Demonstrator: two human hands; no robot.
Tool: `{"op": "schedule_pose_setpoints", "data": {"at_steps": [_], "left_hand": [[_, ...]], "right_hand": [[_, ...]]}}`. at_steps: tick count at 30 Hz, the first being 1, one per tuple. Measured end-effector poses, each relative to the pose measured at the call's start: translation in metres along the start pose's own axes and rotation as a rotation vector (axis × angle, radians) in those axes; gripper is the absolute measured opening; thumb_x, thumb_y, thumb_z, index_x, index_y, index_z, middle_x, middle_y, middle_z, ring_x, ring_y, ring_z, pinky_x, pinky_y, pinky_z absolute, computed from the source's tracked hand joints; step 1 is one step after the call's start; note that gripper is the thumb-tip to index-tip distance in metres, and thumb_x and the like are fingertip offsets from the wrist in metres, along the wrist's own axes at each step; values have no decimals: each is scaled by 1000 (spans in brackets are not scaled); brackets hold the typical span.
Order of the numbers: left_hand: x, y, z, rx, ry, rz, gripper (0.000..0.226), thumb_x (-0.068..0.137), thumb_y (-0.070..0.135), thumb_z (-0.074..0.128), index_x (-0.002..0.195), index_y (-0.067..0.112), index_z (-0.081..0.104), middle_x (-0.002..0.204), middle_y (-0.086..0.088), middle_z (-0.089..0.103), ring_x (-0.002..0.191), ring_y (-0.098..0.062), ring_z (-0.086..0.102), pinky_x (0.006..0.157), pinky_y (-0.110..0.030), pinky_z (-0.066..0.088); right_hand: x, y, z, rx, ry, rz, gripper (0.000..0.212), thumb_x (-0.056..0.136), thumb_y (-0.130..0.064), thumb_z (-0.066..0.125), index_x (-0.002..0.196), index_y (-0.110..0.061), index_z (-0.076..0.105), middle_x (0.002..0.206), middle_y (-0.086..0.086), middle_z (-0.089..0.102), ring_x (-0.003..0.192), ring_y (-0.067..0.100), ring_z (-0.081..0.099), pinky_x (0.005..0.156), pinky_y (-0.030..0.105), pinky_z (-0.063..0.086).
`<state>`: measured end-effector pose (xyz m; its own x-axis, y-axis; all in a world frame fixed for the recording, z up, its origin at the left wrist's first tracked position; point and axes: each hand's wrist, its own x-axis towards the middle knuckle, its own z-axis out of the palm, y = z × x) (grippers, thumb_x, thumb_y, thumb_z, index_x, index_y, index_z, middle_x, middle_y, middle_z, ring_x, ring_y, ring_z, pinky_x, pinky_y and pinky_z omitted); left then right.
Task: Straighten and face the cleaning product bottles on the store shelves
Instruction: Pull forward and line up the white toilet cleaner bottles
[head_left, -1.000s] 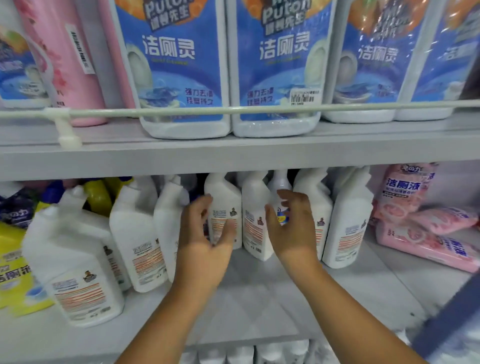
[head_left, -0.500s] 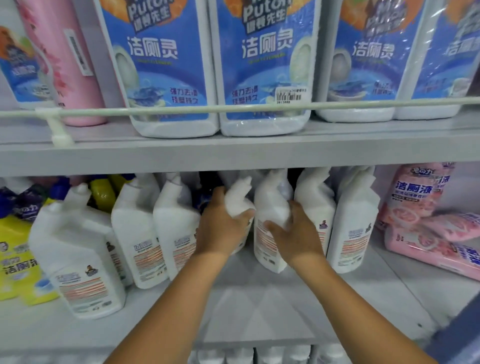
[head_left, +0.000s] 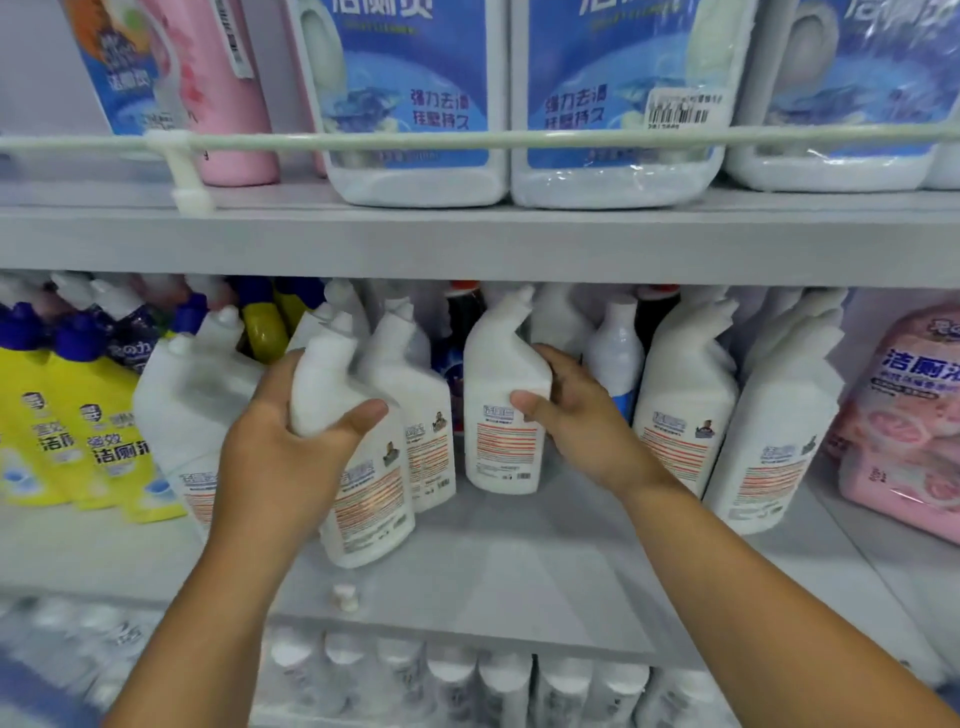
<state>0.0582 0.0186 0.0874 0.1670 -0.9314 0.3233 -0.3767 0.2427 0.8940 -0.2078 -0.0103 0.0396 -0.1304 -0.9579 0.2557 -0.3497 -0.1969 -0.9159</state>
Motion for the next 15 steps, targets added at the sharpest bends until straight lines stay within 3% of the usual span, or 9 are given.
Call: {"op": "schedule_pose_setpoints", "data": {"at_steps": [5, 9, 11, 13, 15], "left_hand": [[13, -19, -10, -12, 51, -15, 46, 85, 30, 80, 124, 39, 57, 94, 21, 65, 85, 4, 60, 64, -18, 42], [16, -31, -5, 8, 48, -11, 51, 86, 31, 79, 129, 32, 51, 93, 15, 63, 92, -20, 63, 66, -29, 44], [14, -31, -2, 48, 66, 17, 52, 86, 29, 79, 130, 26, 50, 94, 10, 60, 95, -23, 60, 66, -28, 44], [6, -28, 1, 84, 160, 122, 48, 87, 27, 78, 128, 20, 52, 112, -1, 59, 106, -25, 60, 78, -35, 52], [-8, -20, 10, 123, 306, 331, 46, 90, 25, 73, 129, 9, 54, 131, -12, 53, 124, -30, 53, 102, -47, 48]], "right_hand": [[31, 1, 20, -58, -92, 21, 50, 94, -22, 69, 141, -30, 53, 124, -7, 71, 107, 10, 70, 99, 43, 56], [41, 1, 24, -81, -150, 63, 51, 95, -31, 66, 142, -39, 48, 122, -9, 71, 105, 13, 71, 96, 48, 57], [40, 1, 24, -93, -163, 89, 55, 93, -40, 64, 143, -48, 43, 126, -8, 69, 111, 15, 68, 97, 49, 56], [38, 2, 24, -113, -165, 99, 54, 96, -41, 61, 144, -52, 39, 132, -8, 66, 117, 16, 65, 101, 47, 54], [31, 2, 23, -98, -140, 95, 54, 100, -35, 58, 149, -46, 38, 135, -7, 65, 118, 14, 64, 102, 40, 54]]}}
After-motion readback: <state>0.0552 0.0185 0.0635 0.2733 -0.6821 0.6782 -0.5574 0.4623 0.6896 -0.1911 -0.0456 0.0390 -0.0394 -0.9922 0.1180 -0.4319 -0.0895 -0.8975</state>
